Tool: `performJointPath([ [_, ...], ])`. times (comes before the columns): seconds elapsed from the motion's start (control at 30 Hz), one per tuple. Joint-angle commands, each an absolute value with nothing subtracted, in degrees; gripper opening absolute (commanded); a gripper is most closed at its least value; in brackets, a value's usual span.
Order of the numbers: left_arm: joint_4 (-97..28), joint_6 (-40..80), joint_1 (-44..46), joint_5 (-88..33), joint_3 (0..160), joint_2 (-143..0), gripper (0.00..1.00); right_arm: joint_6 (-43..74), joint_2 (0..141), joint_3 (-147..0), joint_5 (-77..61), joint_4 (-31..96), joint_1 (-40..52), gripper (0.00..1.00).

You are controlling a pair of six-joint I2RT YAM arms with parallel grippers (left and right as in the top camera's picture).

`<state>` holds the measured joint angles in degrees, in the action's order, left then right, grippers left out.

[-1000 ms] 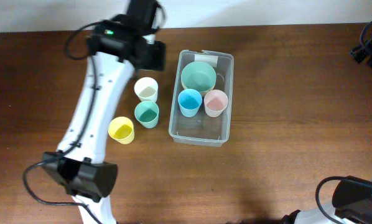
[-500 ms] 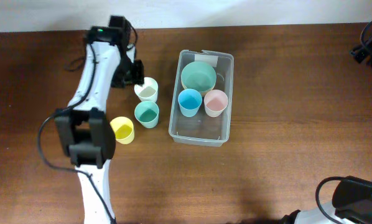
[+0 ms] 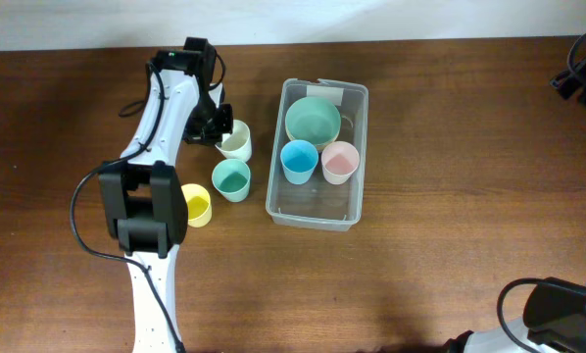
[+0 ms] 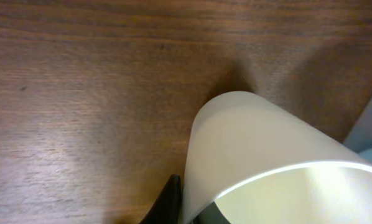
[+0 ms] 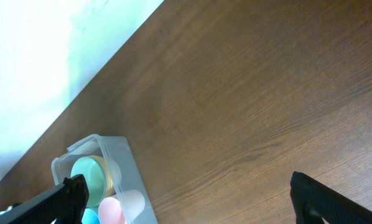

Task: Pack container
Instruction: 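Grasp the cream cup with the left gripper, then carry the cream cup into the container's lower right corner and release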

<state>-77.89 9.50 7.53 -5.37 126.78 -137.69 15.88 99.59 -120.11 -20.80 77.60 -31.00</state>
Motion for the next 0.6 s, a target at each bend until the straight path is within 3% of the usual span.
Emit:
performJointPath([
  [0.0, -79.59, 9.15, 7.07, -3.57, 131.76, -134.28, 0.06, 15.73, 99.74, -120.16, -20.27, 77.41, -31.16, 0.99],
  [0.27, -87.48, 9.13, 9.87, -3.20, 141.75, -125.14, 0.02, 15.73, 99.74, -120.16, -20.25, 77.41, -31.16, 0.99],
  [0.57, -94.02, 6.37, 21.43, -3.18, 142.15, -120.27, 0.02, 15.73, 99.74, -120.16, -20.27, 77.41, -31.16, 0.99],
])
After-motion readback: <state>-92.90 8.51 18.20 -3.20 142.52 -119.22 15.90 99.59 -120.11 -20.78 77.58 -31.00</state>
